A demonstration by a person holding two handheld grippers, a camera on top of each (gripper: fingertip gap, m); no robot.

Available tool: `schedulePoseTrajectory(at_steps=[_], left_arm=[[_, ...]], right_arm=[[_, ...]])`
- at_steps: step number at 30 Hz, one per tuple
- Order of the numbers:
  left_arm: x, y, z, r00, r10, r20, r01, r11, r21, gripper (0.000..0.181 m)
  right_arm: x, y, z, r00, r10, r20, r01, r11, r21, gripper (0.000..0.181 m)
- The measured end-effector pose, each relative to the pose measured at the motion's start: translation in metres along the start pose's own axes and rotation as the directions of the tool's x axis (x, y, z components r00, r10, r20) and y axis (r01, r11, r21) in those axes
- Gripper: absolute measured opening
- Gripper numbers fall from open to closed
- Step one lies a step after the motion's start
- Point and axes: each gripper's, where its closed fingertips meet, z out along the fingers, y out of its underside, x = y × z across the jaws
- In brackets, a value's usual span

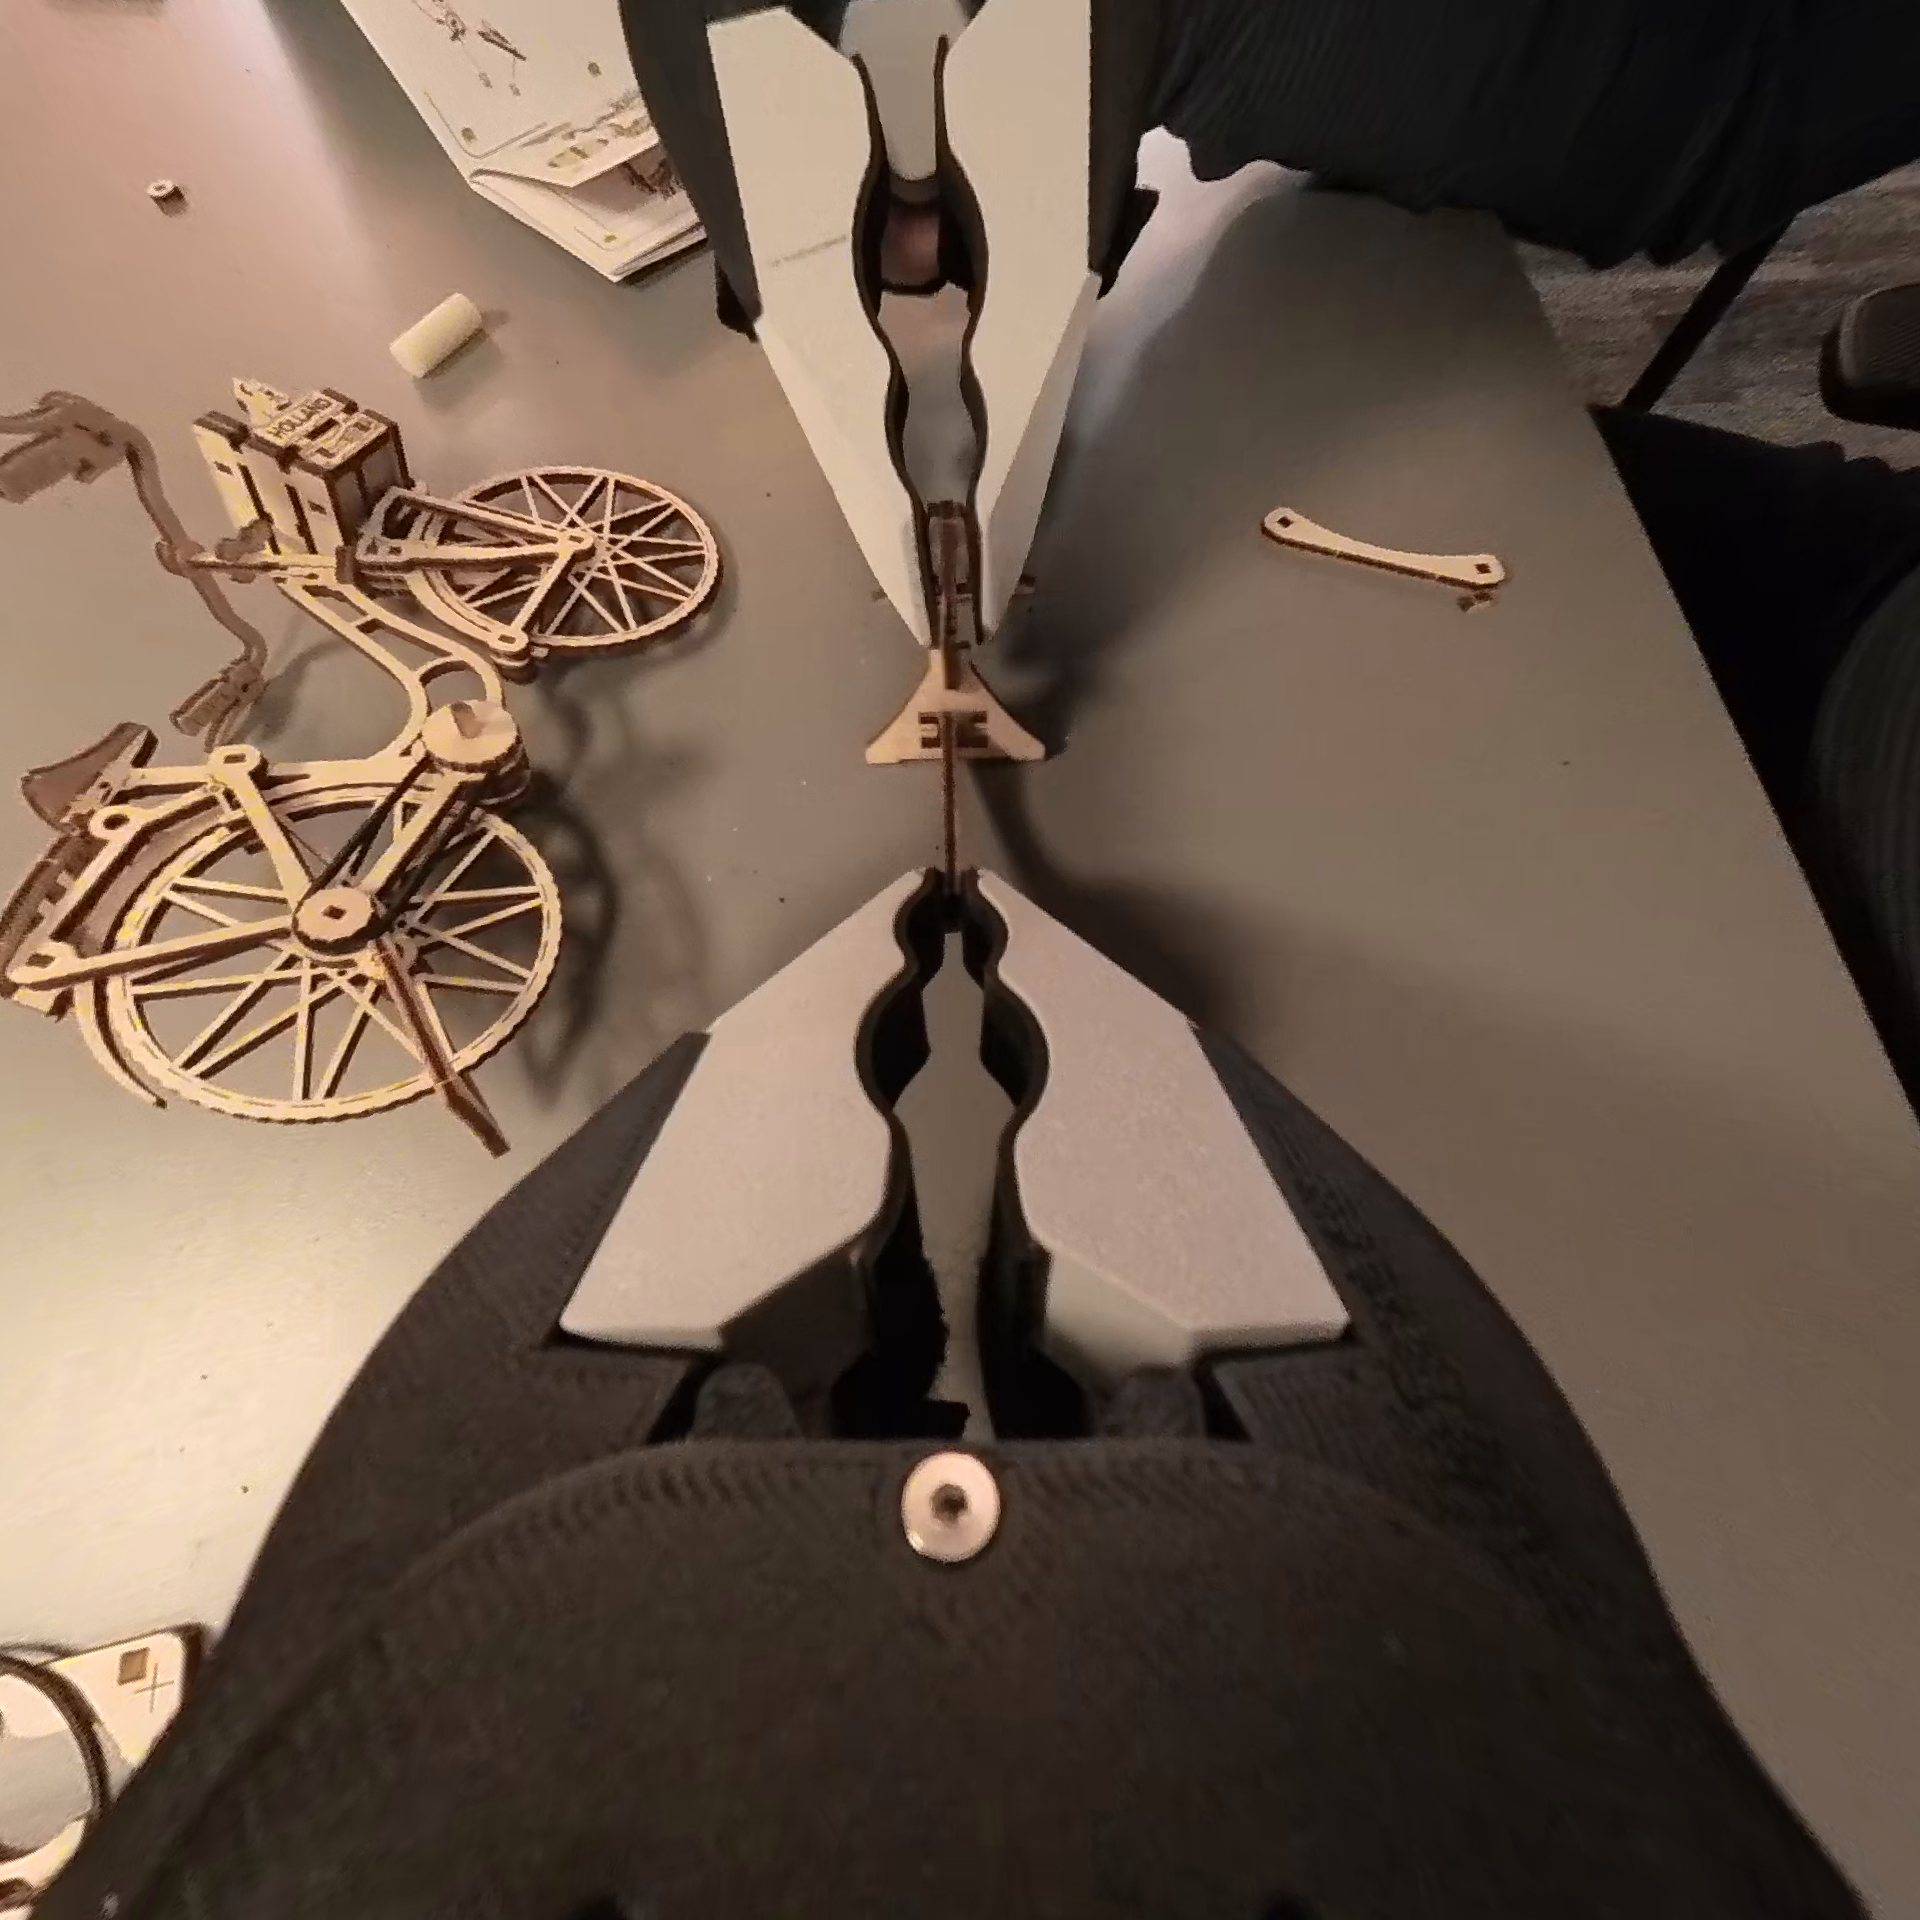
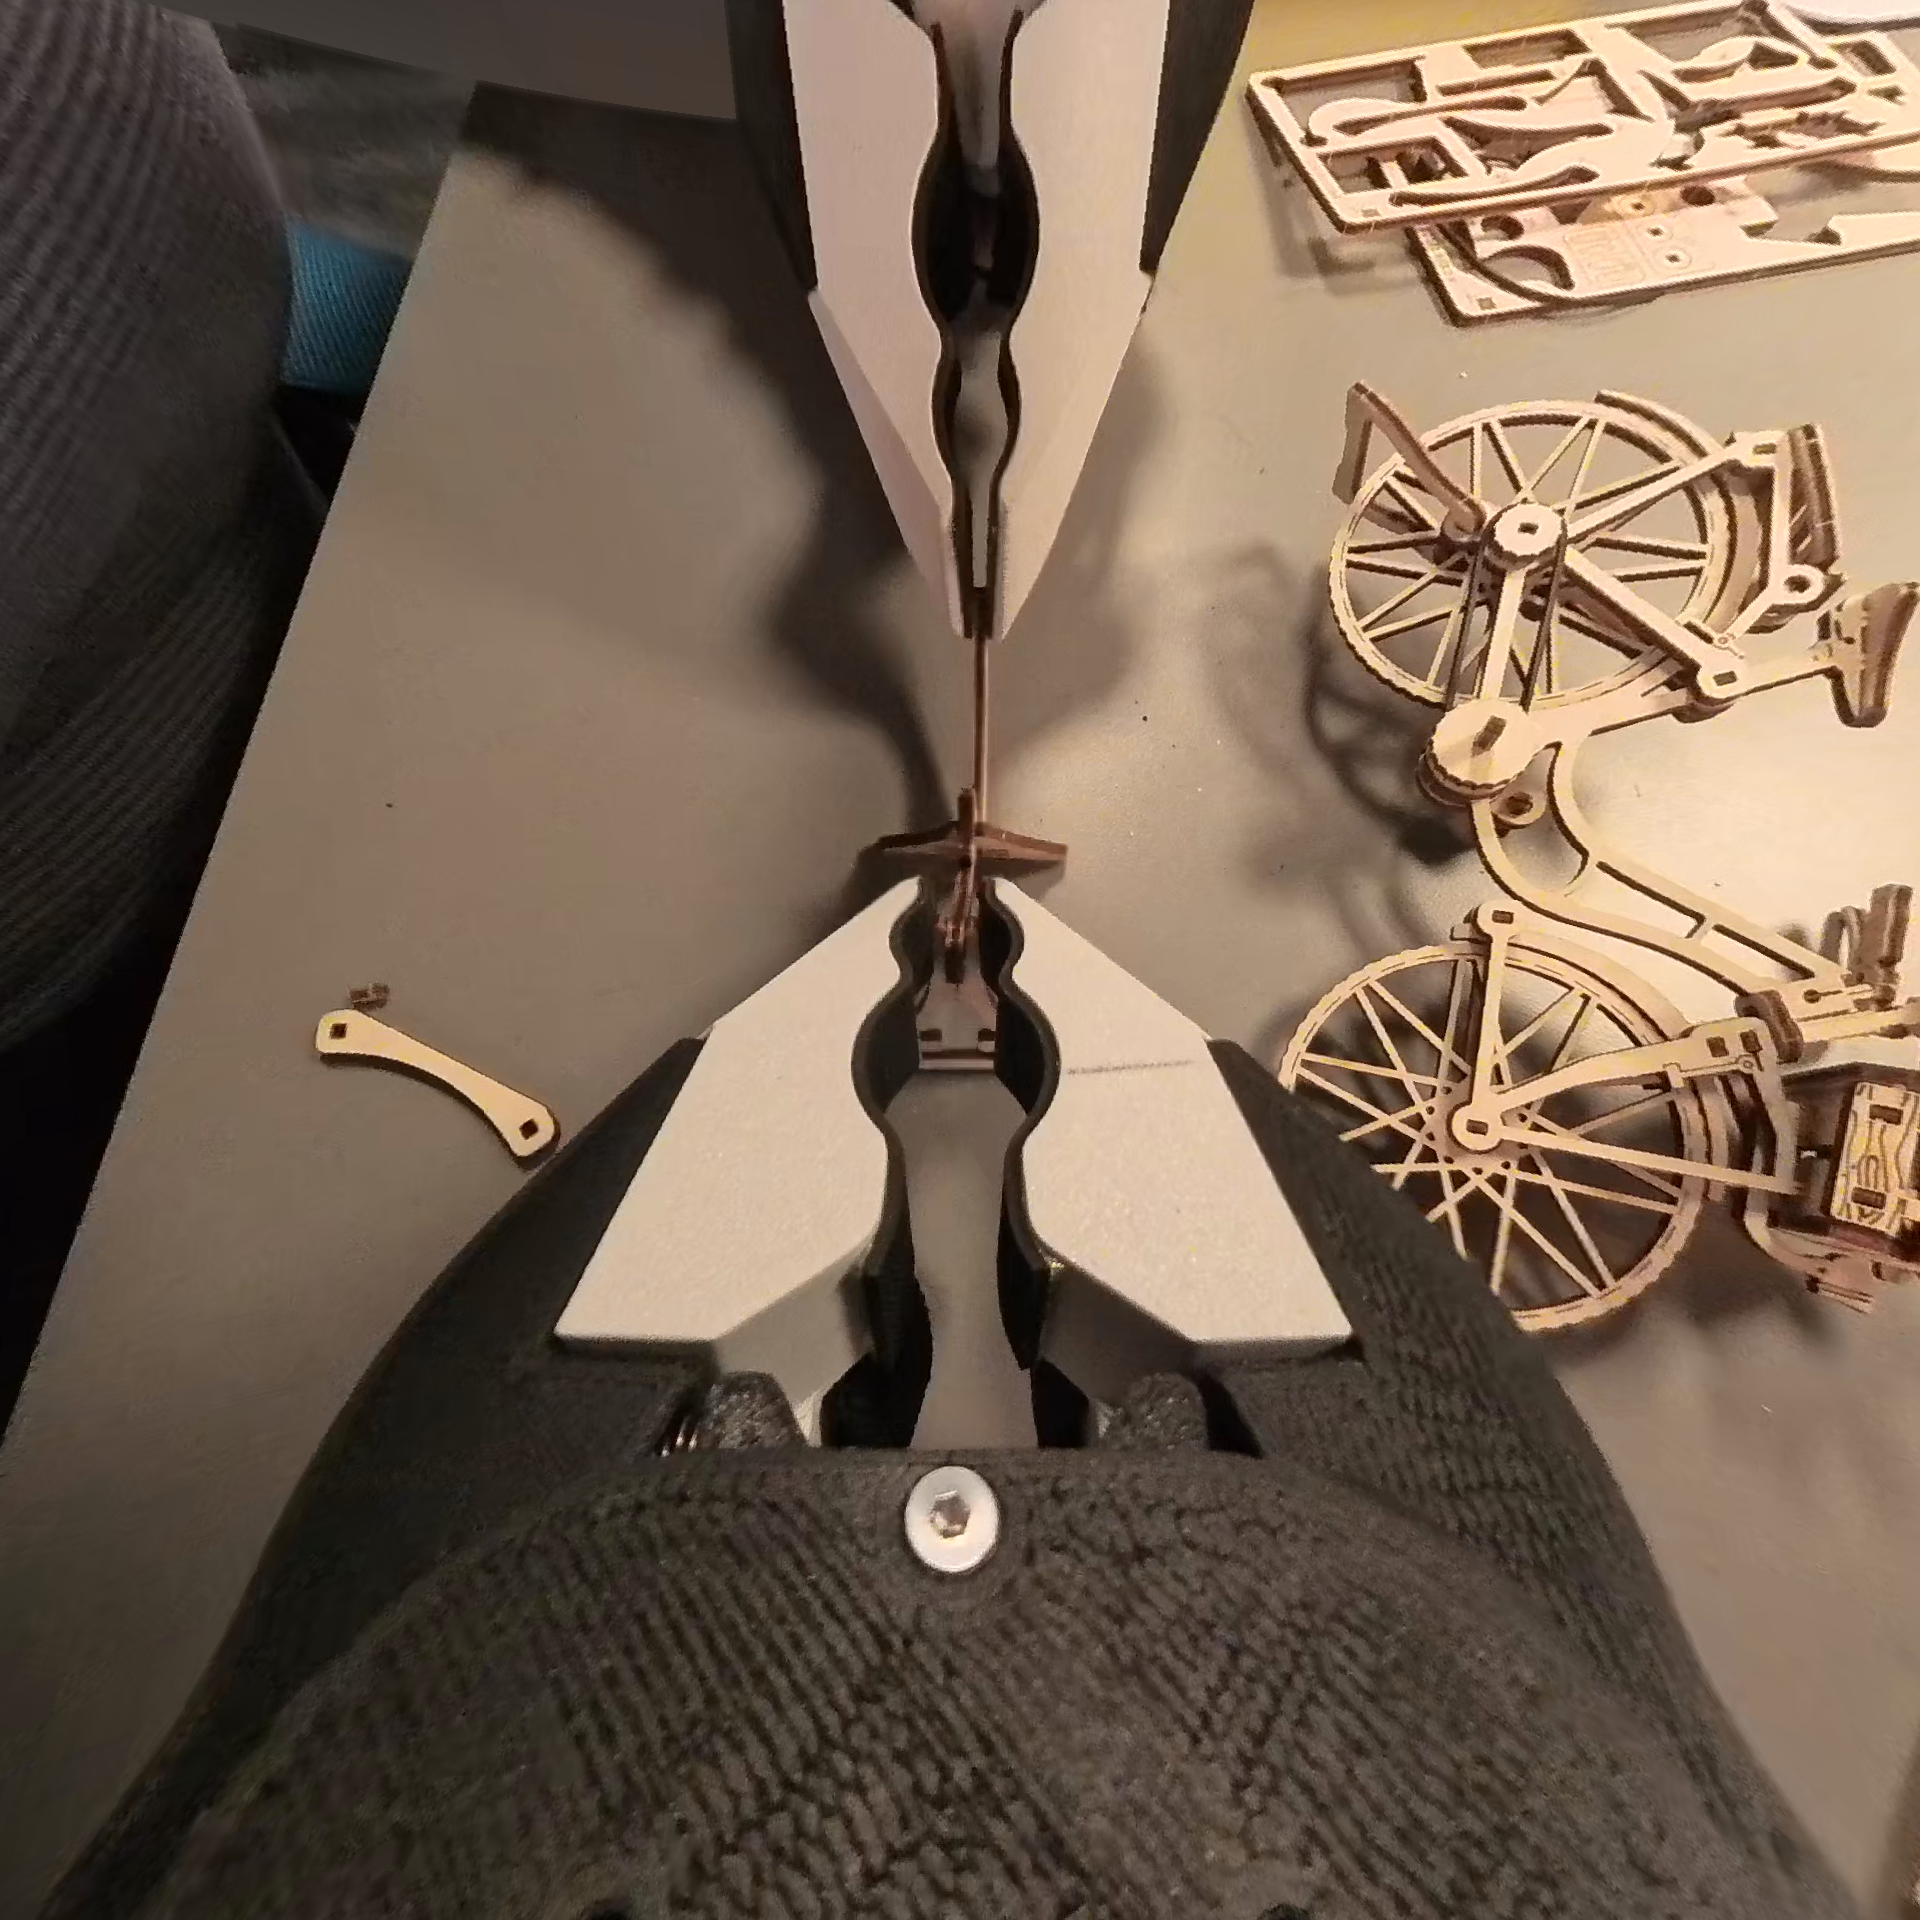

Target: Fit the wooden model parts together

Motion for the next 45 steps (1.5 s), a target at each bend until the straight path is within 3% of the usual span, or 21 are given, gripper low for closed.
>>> schedulePoseTrajectory(at_steps=[32,45], left_arm=[[0.0015,0.0002,0.0057,0.999,0.017,0.029,-0.017,1.000,-0.019,0.002],[-0.0001,-0.0017,0.0094,1.000,-0.002,0.031,0.003,1.000,-0.025,0.002]], right_arm=[[-0.0024,-0.0069,-0.0029,1.000,0.005,0.023,-0.006,0.998,0.061,0.006],[0.0012,0.0006,-0.0069,0.999,0.047,0.007,-0.047,0.999,0.025,0.006]])
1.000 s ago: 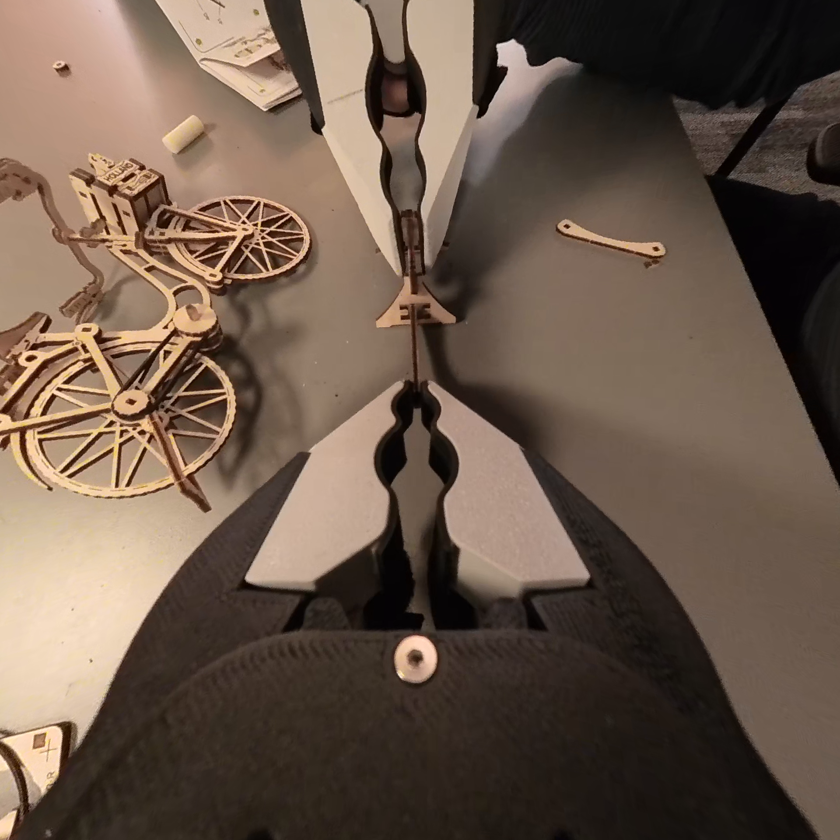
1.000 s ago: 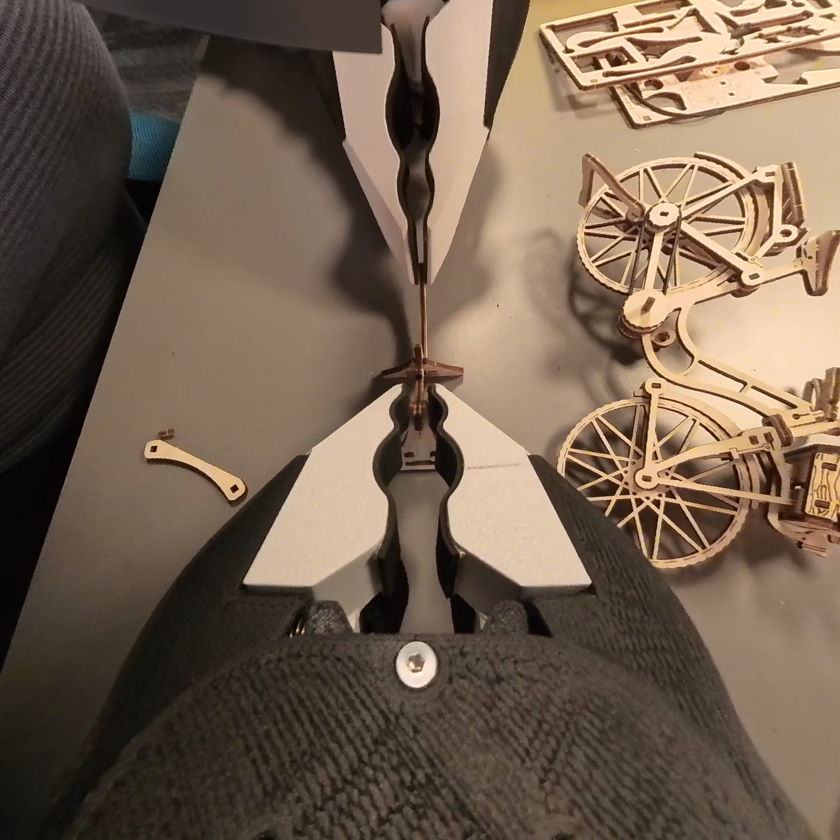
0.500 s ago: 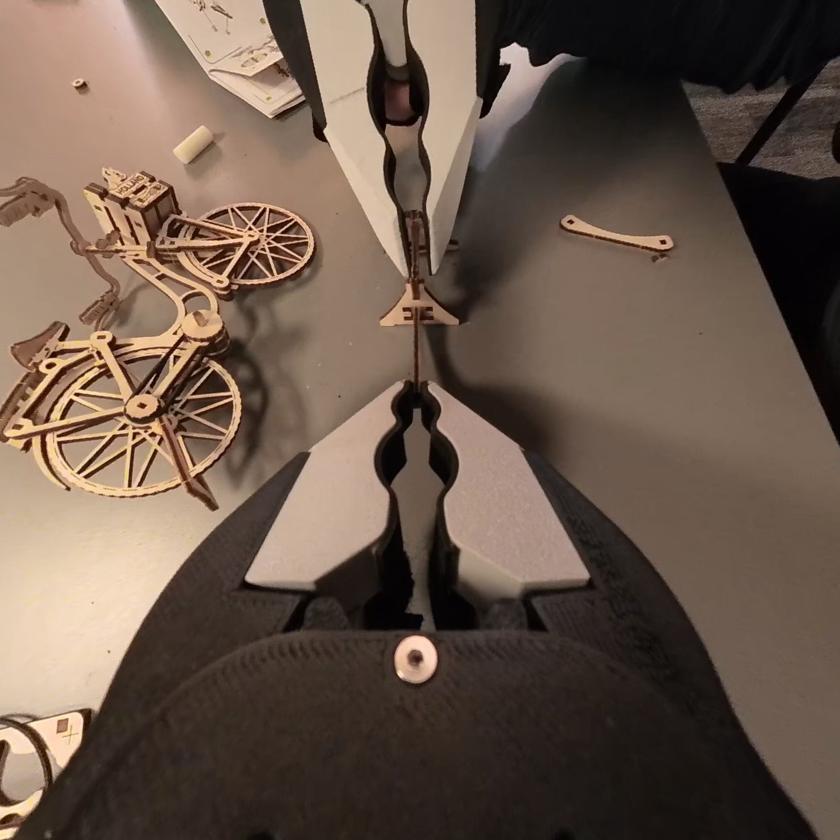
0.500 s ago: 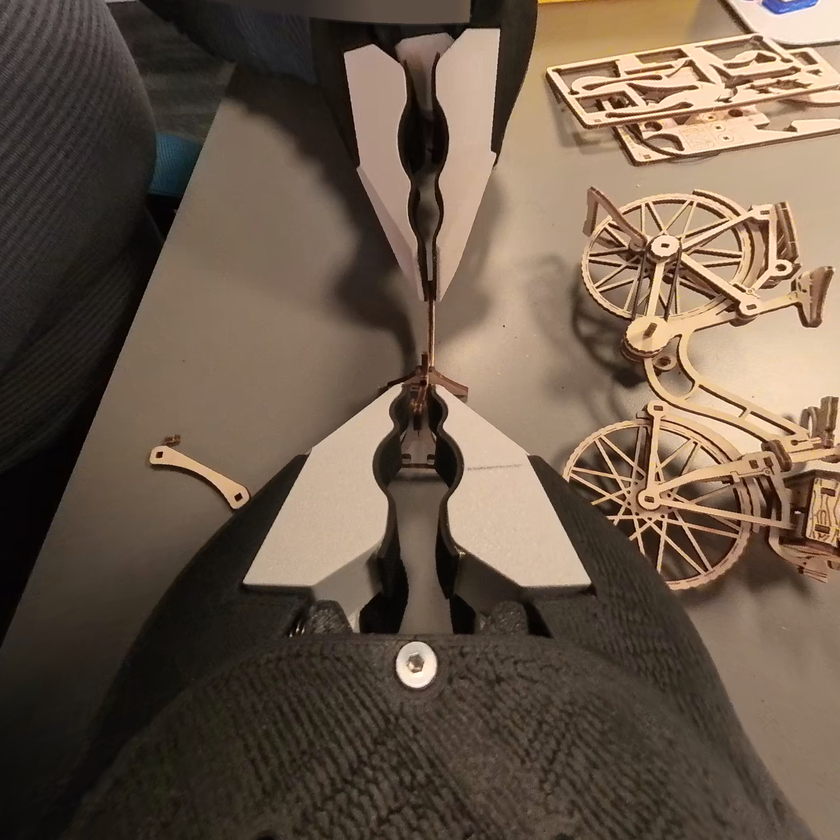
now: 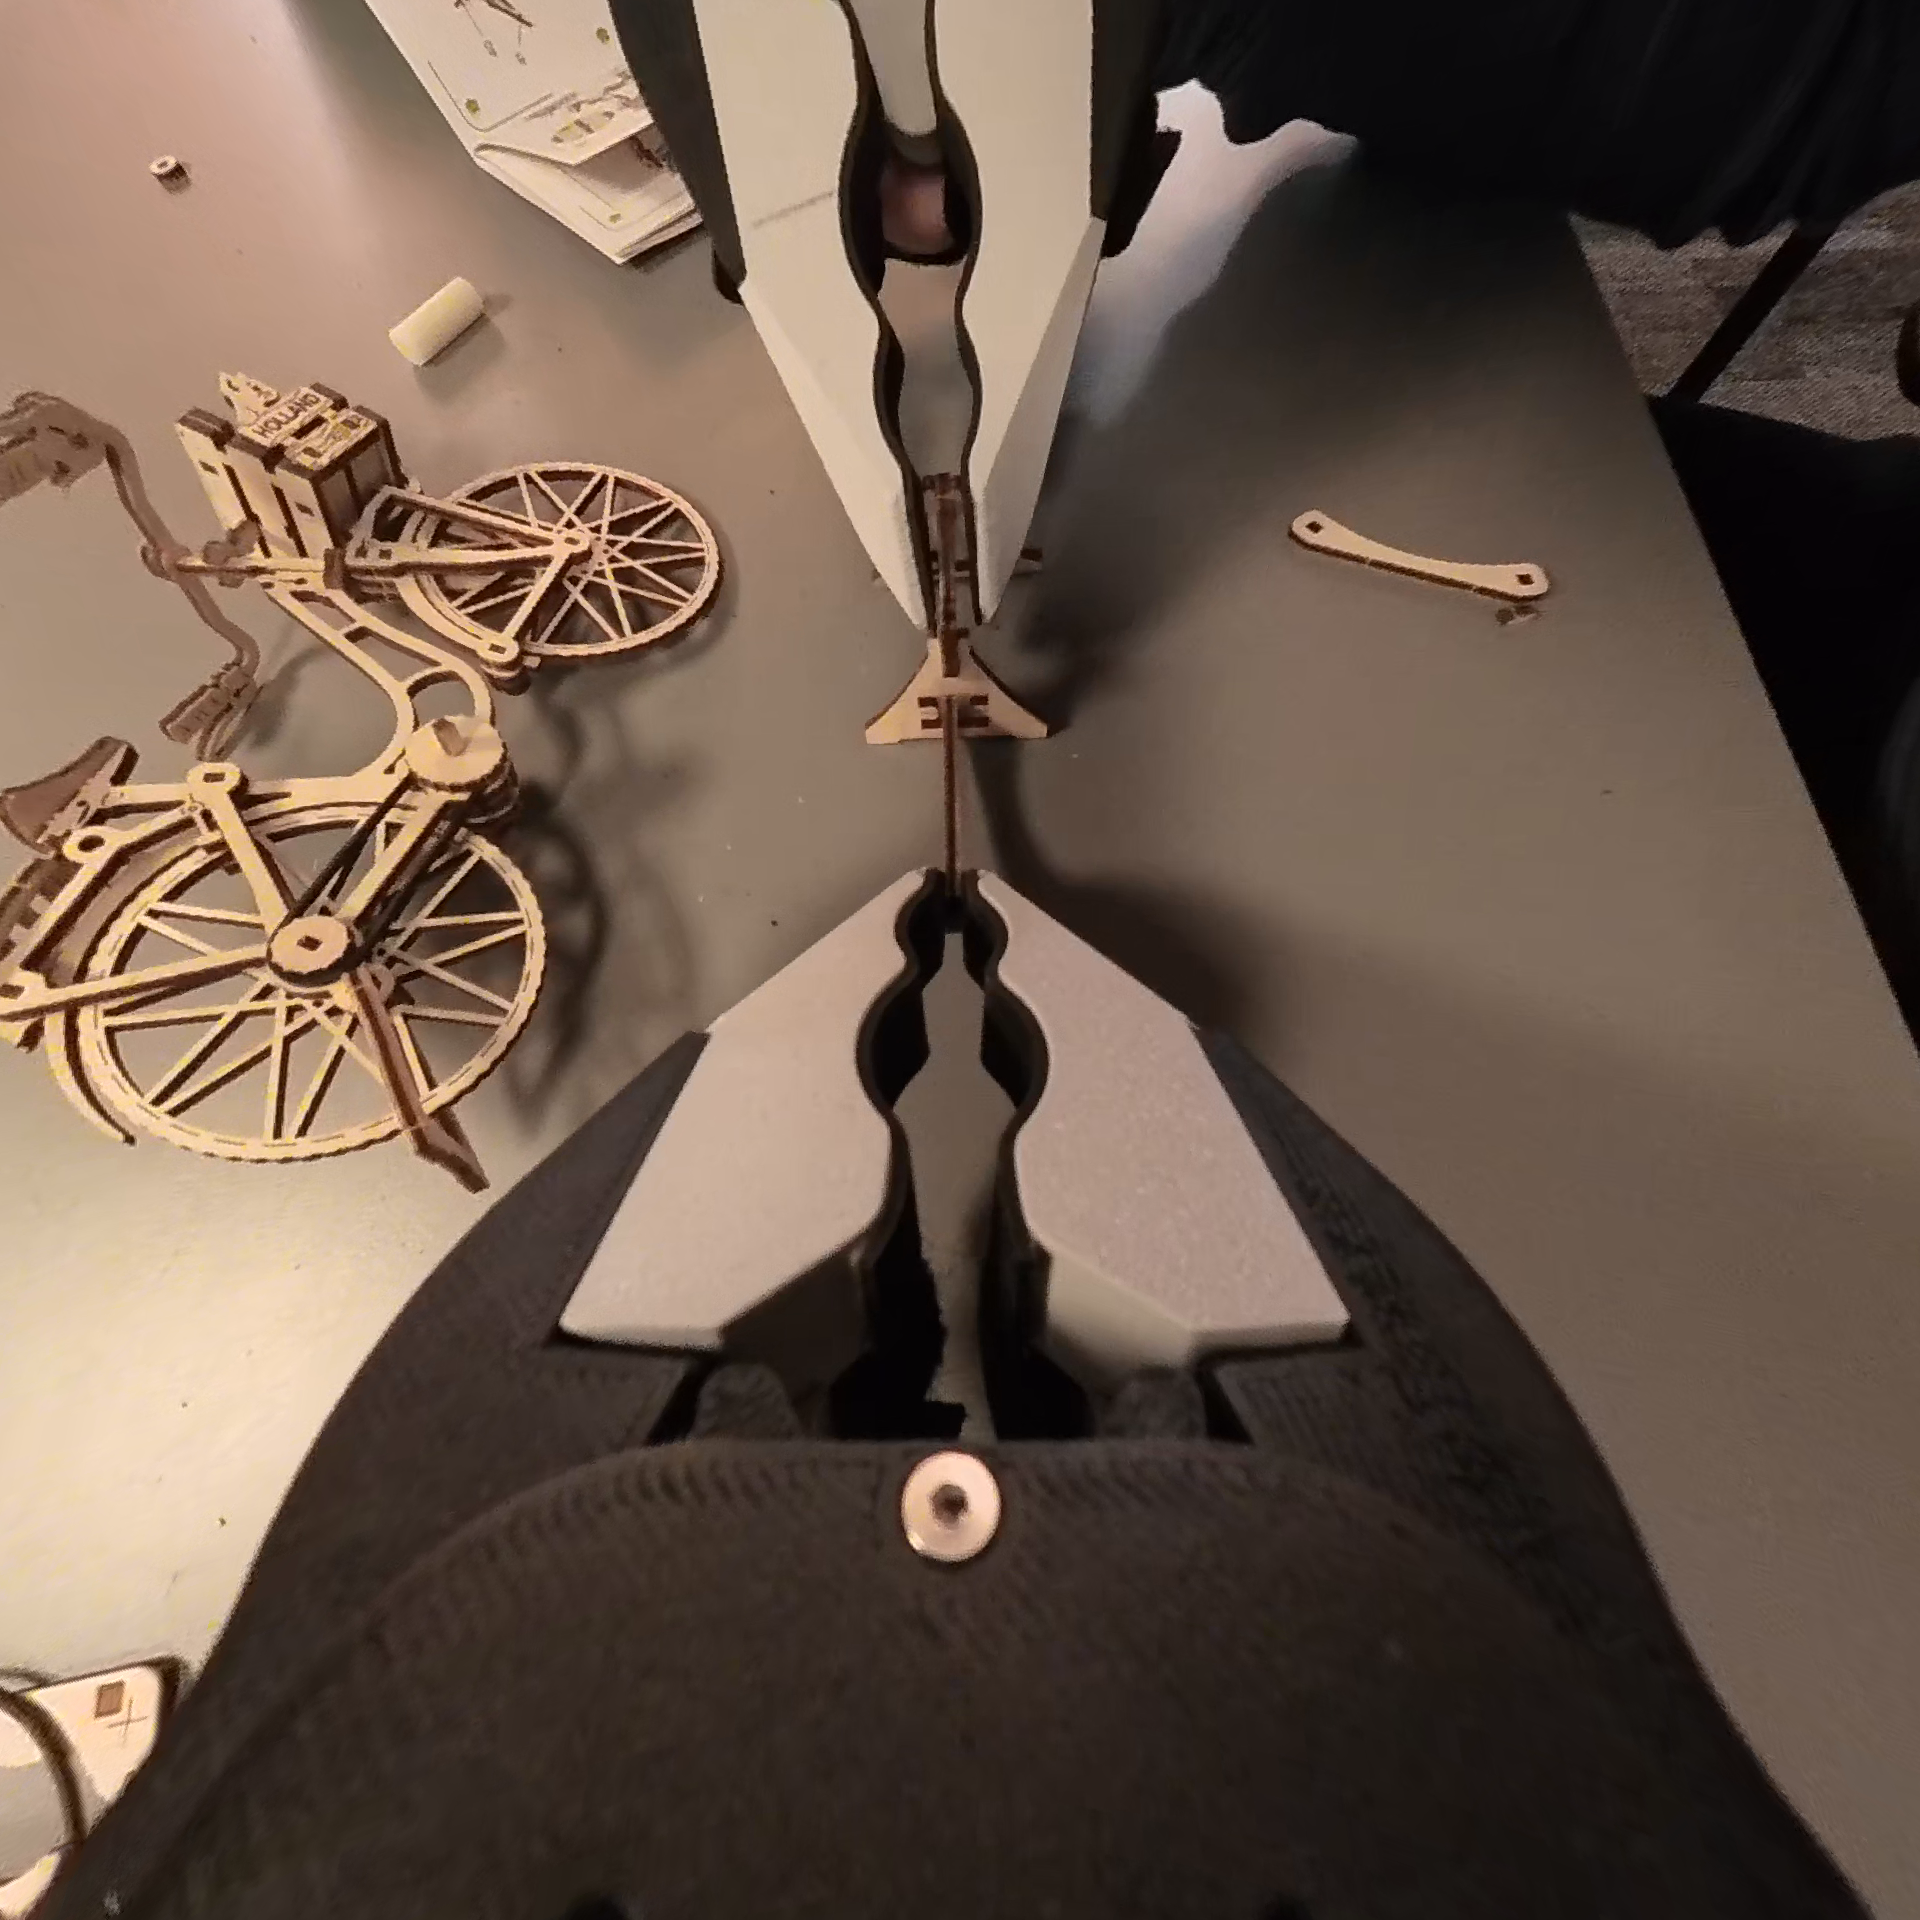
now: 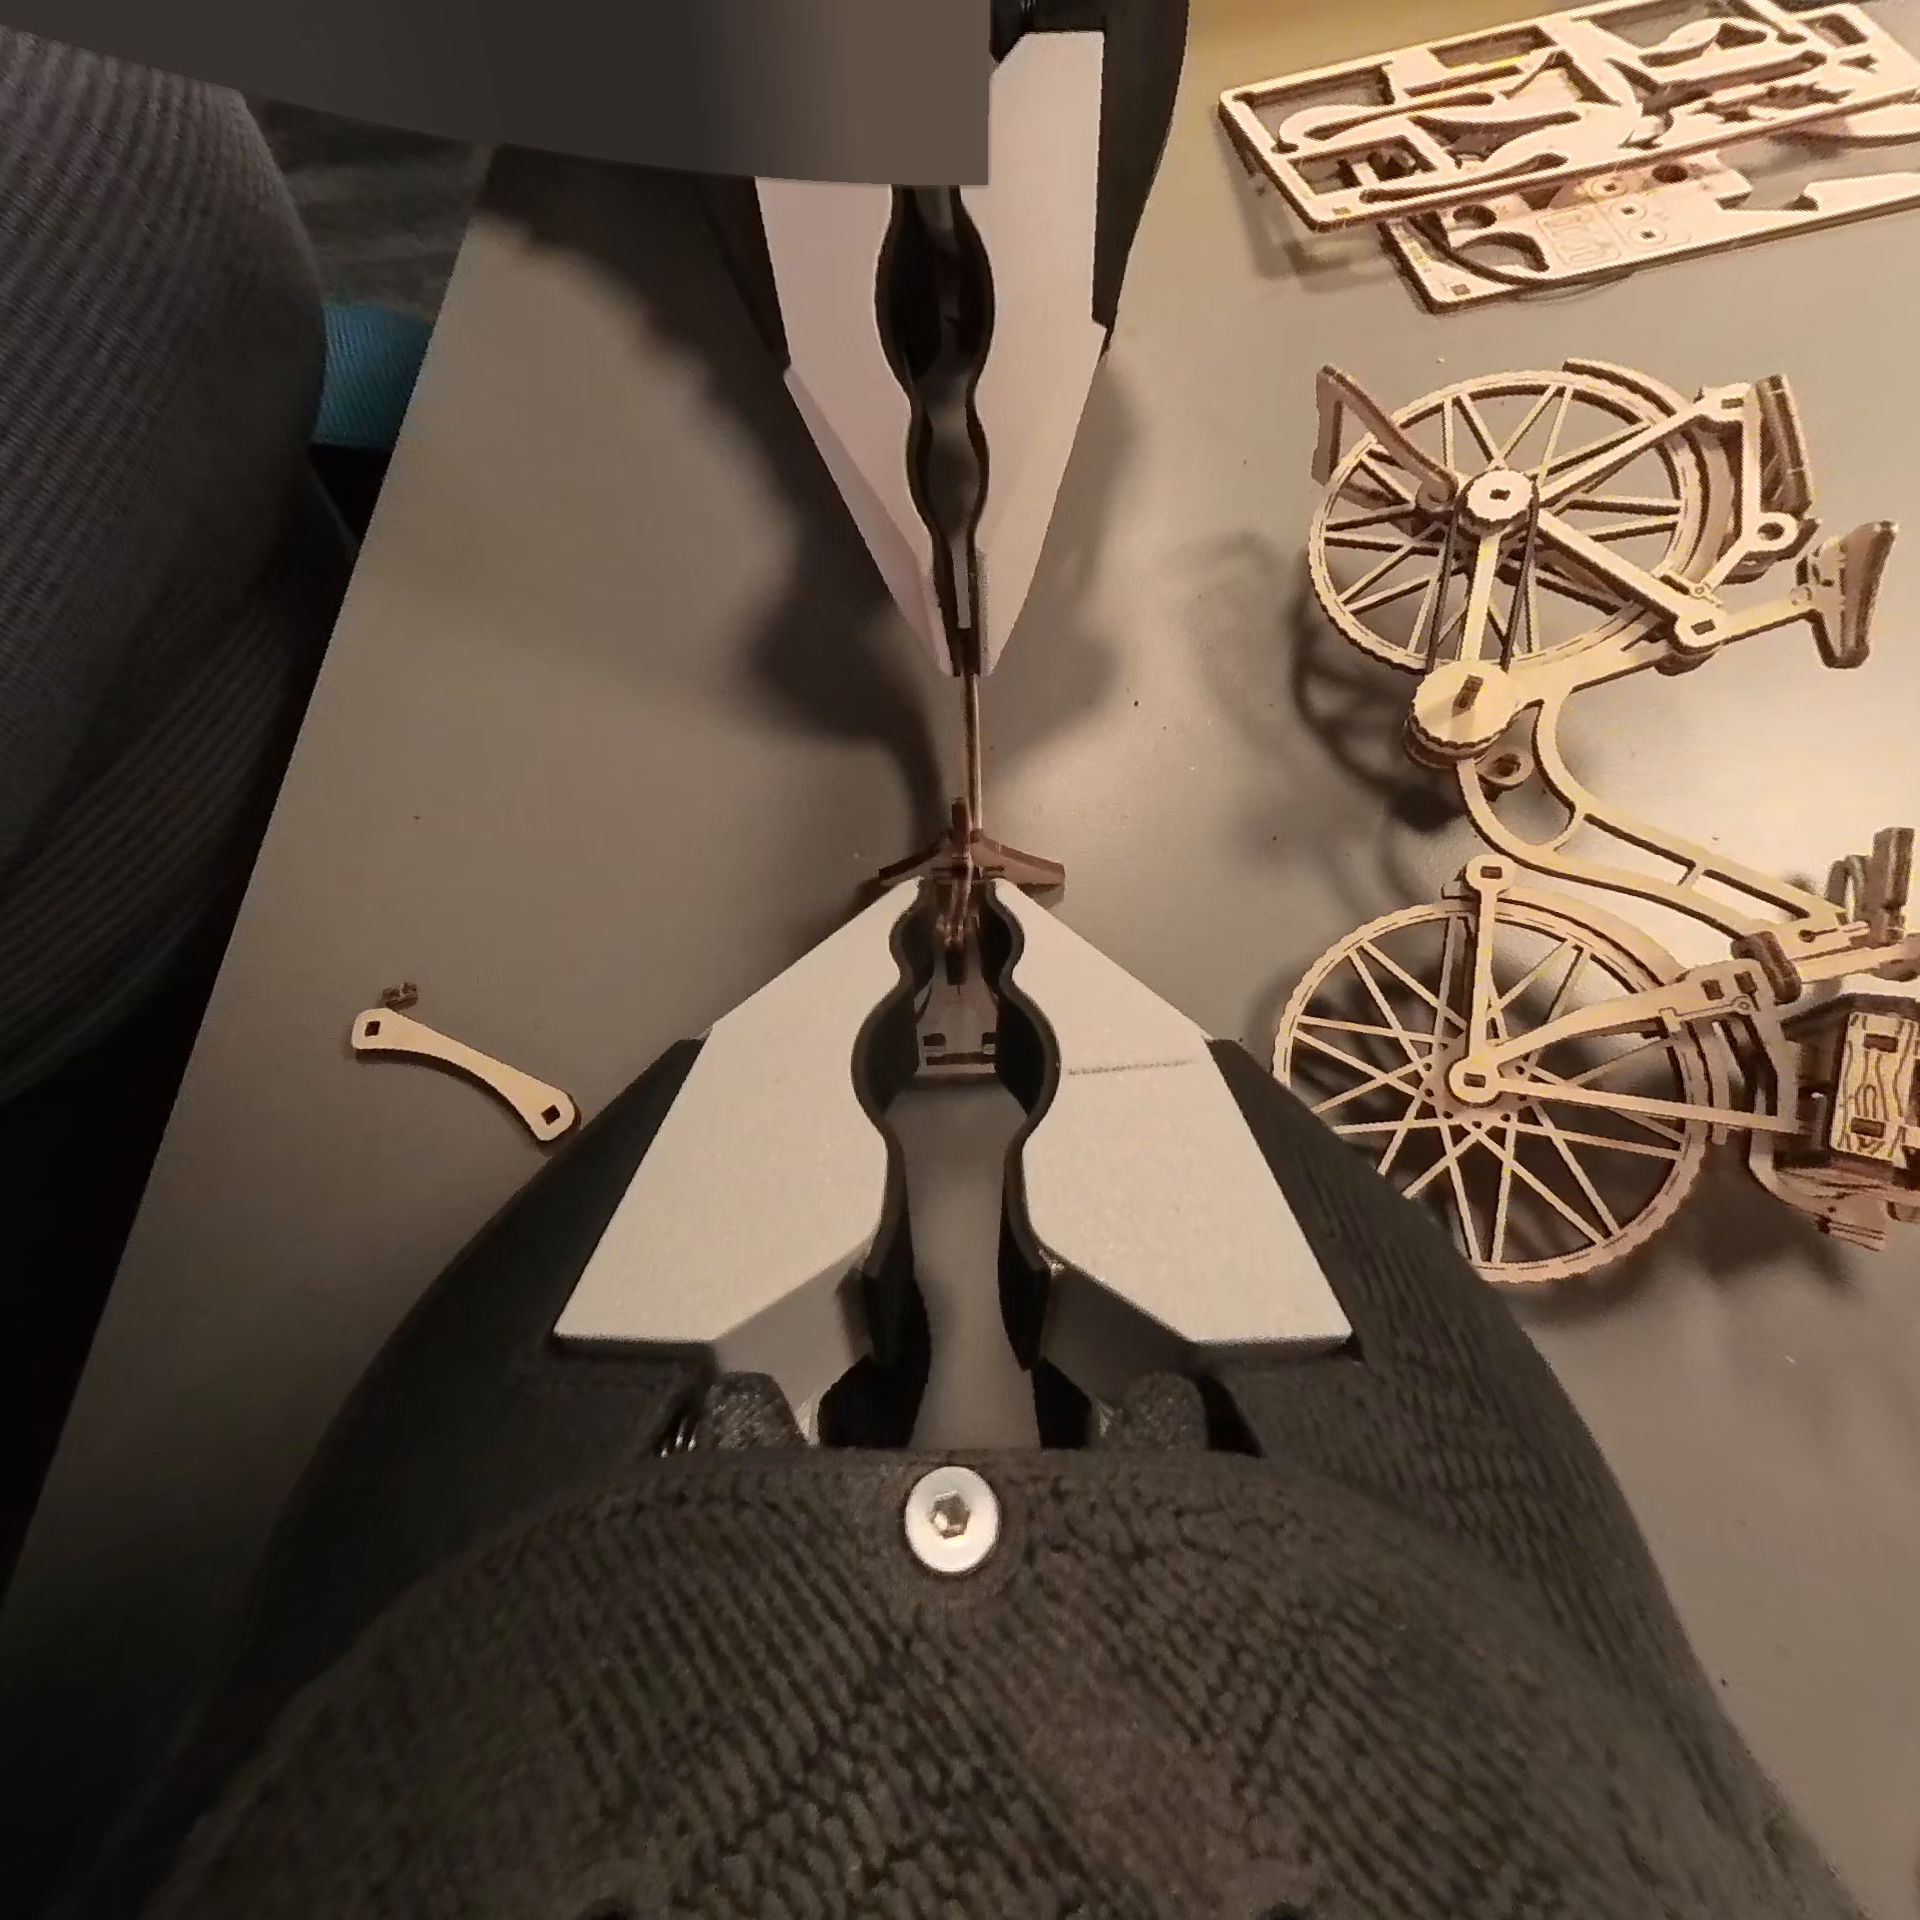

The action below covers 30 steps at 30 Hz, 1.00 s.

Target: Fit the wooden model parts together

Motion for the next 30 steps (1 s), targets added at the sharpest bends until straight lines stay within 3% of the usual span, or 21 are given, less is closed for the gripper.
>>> schedulePoseTrajectory(at_steps=[5,10,30], left_arm=[[0.000,0.000,0.000,1.000,0.006,0.003,-0.006,1.000,-0.002,0.002],[0.001,-0.001,0.000,1.000,0.013,0.002,-0.013,1.000,-0.001,0.002],[0.001,0.003,0.004,1.000,0.003,0.000,-0.003,1.000,-0.012,0.002]], right_arm=[[0.001,0.005,0.007,1.000,0.000,-0.014,-0.001,0.999,-0.050,0.024],[0.000,0.011,0.013,1.000,0.001,-0.014,-0.003,0.994,-0.110,0.015],[0.001,0.010,0.017,1.000,0.028,-0.010,-0.029,0.995,-0.099,0.000]])
